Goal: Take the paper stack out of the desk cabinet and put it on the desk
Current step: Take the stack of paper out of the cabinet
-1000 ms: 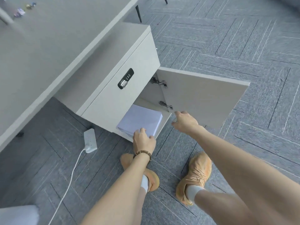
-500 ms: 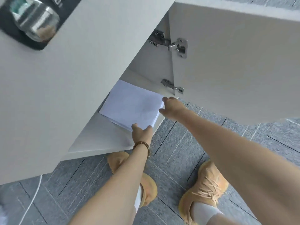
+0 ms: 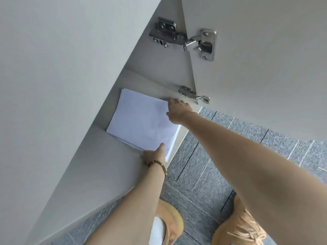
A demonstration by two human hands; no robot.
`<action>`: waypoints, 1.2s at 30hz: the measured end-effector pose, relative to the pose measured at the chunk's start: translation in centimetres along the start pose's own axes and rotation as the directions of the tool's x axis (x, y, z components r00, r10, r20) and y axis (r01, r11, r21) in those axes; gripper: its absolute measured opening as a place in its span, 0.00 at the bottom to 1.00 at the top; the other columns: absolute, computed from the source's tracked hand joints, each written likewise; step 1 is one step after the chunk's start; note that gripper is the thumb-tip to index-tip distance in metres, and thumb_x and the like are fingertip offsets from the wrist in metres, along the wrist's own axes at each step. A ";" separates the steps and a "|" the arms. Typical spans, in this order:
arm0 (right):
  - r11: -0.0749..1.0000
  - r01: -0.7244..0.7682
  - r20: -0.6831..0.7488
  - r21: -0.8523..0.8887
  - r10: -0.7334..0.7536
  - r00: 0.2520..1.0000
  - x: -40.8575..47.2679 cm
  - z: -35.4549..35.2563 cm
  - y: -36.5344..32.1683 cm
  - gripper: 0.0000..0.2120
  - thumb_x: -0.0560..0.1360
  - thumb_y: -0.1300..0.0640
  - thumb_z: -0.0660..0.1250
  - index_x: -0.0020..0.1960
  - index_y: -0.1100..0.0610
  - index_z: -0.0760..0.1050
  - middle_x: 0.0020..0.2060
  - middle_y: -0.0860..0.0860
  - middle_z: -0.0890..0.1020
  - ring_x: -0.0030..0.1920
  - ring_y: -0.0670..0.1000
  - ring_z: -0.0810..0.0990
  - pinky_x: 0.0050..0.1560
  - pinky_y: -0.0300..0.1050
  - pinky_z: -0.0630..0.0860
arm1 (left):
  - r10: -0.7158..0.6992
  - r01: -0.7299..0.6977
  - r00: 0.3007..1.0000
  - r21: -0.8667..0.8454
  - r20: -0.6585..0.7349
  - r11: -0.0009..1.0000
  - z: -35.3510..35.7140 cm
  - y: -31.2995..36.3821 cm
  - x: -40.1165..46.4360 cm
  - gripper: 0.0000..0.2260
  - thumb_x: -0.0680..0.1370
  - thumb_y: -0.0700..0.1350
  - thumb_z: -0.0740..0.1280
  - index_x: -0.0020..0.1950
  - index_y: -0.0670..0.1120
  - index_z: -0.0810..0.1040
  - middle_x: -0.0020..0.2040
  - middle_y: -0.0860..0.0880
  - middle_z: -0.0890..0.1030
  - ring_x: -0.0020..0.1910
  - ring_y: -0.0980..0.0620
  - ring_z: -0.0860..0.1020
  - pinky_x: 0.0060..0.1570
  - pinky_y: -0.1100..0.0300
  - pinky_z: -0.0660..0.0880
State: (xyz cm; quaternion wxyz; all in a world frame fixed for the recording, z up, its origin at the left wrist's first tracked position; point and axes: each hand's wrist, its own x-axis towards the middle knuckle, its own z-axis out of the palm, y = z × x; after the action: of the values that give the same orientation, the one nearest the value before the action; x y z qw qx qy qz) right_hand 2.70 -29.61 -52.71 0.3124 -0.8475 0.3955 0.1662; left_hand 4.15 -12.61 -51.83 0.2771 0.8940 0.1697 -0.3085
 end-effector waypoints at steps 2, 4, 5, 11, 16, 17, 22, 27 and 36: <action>1.000 -0.010 -0.015 -0.003 0.010 1.000 0.7 0.4 -0.1 0.26 0.80 0.59 0.60 0.76 0.63 0.59 0.71 0.60 0.69 0.71 0.60 0.67 0.67 0.53 0.69 | -0.006 0.007 1.000 -0.049 0.003 0.999 0.4 -0.3 0.2 0.33 0.61 0.54 0.73 0.61 0.37 0.77 0.59 0.39 0.83 0.55 0.42 0.84 0.50 0.53 0.80; 1.000 -0.011 -0.032 -0.008 0.010 0.999 0.9 0.6 -0.2 0.26 0.78 0.64 0.60 0.75 0.64 0.61 0.69 0.60 0.70 0.70 0.60 0.68 0.66 0.52 0.70 | -0.008 0.007 1.000 -0.120 -0.010 0.993 1.0 -0.8 0.6 0.38 0.57 0.52 0.73 0.64 0.36 0.74 0.62 0.39 0.80 0.57 0.41 0.83 0.53 0.51 0.80; 1.000 -0.015 -0.028 -0.022 0.014 0.999 0.7 0.8 -0.3 0.26 0.77 0.64 0.60 0.75 0.64 0.62 0.69 0.60 0.70 0.70 0.60 0.69 0.66 0.52 0.70 | -0.003 0.000 1.000 -0.136 -0.026 0.991 1.3 -1.3 0.9 0.41 0.56 0.52 0.73 0.66 0.36 0.72 0.65 0.38 0.78 0.60 0.41 0.81 0.57 0.49 0.80; 0.996 -0.084 -0.045 -0.038 0.083 0.996 -2.7 2.1 2.3 0.24 0.77 0.64 0.61 0.72 0.65 0.65 0.68 0.62 0.70 0.67 0.62 0.69 0.63 0.54 0.72 | 0.053 -0.060 0.998 -0.160 -0.046 0.985 1.7 -3.0 -2.9 0.36 0.68 0.42 0.74 0.73 0.36 0.64 0.71 0.34 0.70 0.68 0.38 0.74 0.61 0.53 0.72; 0.934 -0.237 -0.058 0.269 0.261 0.964 -5.8 3.6 6.0 0.22 0.76 0.63 0.56 0.70 0.62 0.65 0.65 0.64 0.67 0.65 0.65 0.68 0.59 0.57 0.73 | 0.006 -0.003 1.000 -0.168 0.015 0.986 2.5 -6.9 -5.1 0.29 0.71 0.48 0.74 0.66 0.34 0.71 0.63 0.33 0.77 0.56 0.37 0.79 0.48 0.51 0.76; 0.910 -0.255 -0.021 0.327 0.277 0.961 -5.9 3.7 6.4 0.21 0.76 0.62 0.56 0.69 0.61 0.64 0.65 0.64 0.69 0.64 0.66 0.71 0.58 0.57 0.73 | -0.049 0.050 0.999 -0.213 0.009 0.976 2.4 -7.2 -5.2 0.29 0.72 0.50 0.74 0.66 0.35 0.71 0.63 0.34 0.78 0.55 0.38 0.80 0.48 0.50 0.75; 0.846 -0.284 0.115 0.451 0.261 0.959 -5.0 3.4 7.6 0.23 0.77 0.52 0.62 0.67 0.63 0.63 0.62 0.66 0.77 0.61 0.66 0.77 0.55 0.53 0.73 | -0.243 0.260 0.965 -0.448 0.097 0.855 2.3 -7.0 -2.5 0.40 0.56 0.65 0.77 0.57 0.38 0.76 0.63 0.37 0.80 0.61 0.36 0.80 0.59 0.41 0.78; 0.871 -0.283 0.261 0.403 0.187 0.947 -4.5 3.0 8.1 0.32 0.77 0.40 0.63 0.73 0.59 0.69 0.68 0.60 0.76 0.69 0.60 0.74 0.62 0.48 0.71 | -0.225 0.343 0.935 -0.542 0.274 0.767 1.9 -6.6 -1.1 0.33 0.70 0.56 0.76 0.70 0.44 0.72 0.65 0.48 0.79 0.63 0.46 0.78 0.66 0.52 0.72; 0.895 -0.232 0.238 0.382 0.148 0.960 -10.6 -1.7 7.7 0.20 0.81 0.52 0.62 0.69 0.61 0.73 0.63 0.61 0.79 0.67 0.60 0.75 0.56 0.46 0.71 | 0.026 0.223 0.879 -0.457 0.477 0.861 -1.2 -5.0 -5.5 0.20 0.75 0.48 0.71 0.66 0.44 0.78 0.62 0.42 0.83 0.62 0.42 0.80 0.69 0.42 0.71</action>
State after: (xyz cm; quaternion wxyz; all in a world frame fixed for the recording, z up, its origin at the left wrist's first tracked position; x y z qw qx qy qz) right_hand -9.84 -28.53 -48.90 0.5024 -0.6997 0.4687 0.1959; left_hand -1.83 -8.63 -49.45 0.5143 0.6803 0.2185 -0.4742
